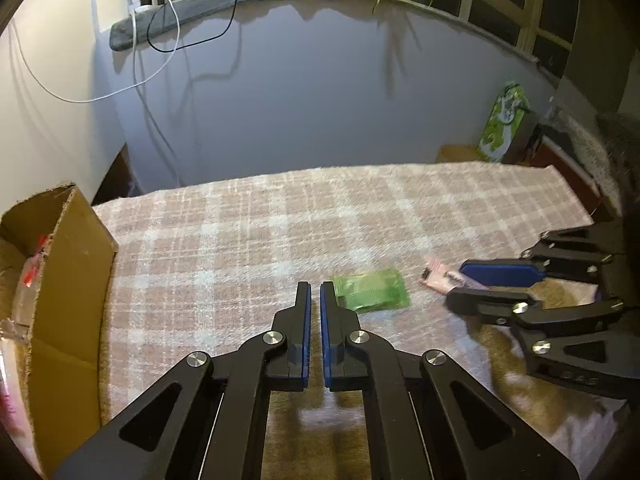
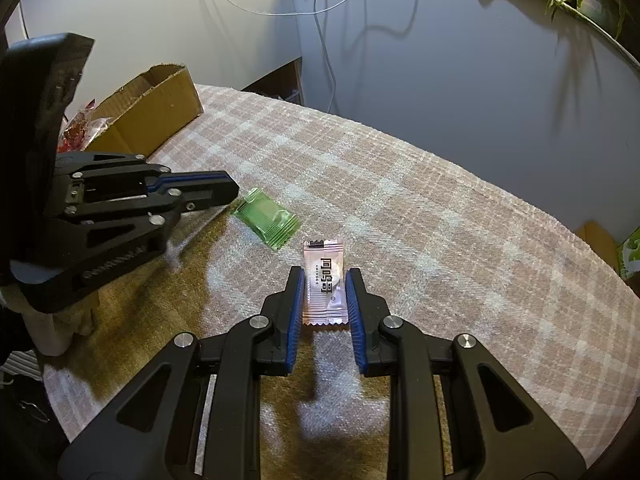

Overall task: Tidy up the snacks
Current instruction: 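Grasp the green packet with the left gripper while the right holds the pink candy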

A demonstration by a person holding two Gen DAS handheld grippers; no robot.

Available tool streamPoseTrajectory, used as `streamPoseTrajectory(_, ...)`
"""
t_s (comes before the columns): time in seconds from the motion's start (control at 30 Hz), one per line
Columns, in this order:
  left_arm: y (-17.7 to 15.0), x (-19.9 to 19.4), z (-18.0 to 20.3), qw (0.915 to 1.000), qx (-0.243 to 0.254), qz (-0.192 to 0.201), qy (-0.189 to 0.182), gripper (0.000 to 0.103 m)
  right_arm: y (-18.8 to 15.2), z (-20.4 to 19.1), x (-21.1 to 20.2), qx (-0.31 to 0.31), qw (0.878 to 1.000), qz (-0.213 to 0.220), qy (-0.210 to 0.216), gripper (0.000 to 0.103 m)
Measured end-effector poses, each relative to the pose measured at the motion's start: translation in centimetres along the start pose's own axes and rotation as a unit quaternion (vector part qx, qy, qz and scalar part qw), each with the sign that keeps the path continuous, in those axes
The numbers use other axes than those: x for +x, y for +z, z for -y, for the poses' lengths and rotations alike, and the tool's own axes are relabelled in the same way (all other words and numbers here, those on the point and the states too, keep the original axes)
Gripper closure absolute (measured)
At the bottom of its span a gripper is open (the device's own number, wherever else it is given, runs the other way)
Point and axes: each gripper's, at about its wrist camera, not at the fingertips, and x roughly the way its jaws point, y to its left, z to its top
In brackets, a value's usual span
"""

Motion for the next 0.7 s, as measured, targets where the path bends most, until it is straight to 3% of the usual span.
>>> streamPoseTrajectory(0.07,0.3,-0.3,0.4,0.9997,-0.003,-0.001,-0.026,0.081,-0.1,0.2,-0.1,0.002,1.0,0.001,-0.002,0.081)
streamPoseTrajectory(0.1,0.5,-0.3,0.8,0.9995,0.0,0.0,-0.031,0.063,-0.1,0.3,-0.2,0.004,1.0,0.002,-0.002,0.081)
streamPoseTrajectory(0.13,0.7,-0.3,1.2,0.9993,0.005,0.001,-0.037,0.052,-0.1,0.3,-0.2,0.005,1.0,0.002,-0.001,0.081)
streamPoseTrajectory(0.4,0.8,1.7,3.3,0.9992,0.031,-0.019,-0.015,0.048,-0.7,0.3,-1.0,0.001,1.0,0.005,-0.019,0.081)
streamPoseTrajectory(0.47,0.7,2.0,3.5,0.9993,0.032,-0.018,-0.001,0.052,-0.7,0.4,-1.0,0.002,1.0,0.005,-0.022,0.081)
streamPoseTrajectory(0.53,0.8,2.1,3.5,0.9993,0.032,-0.018,0.006,0.062,-0.7,0.5,-1.0,0.002,1.0,0.005,-0.022,0.081)
streamPoseTrajectory(0.7,0.6,2.1,3.3,0.9993,0.034,-0.015,0.007,0.07,-0.8,0.5,-0.8,-0.002,1.0,0.003,-0.028,0.081)
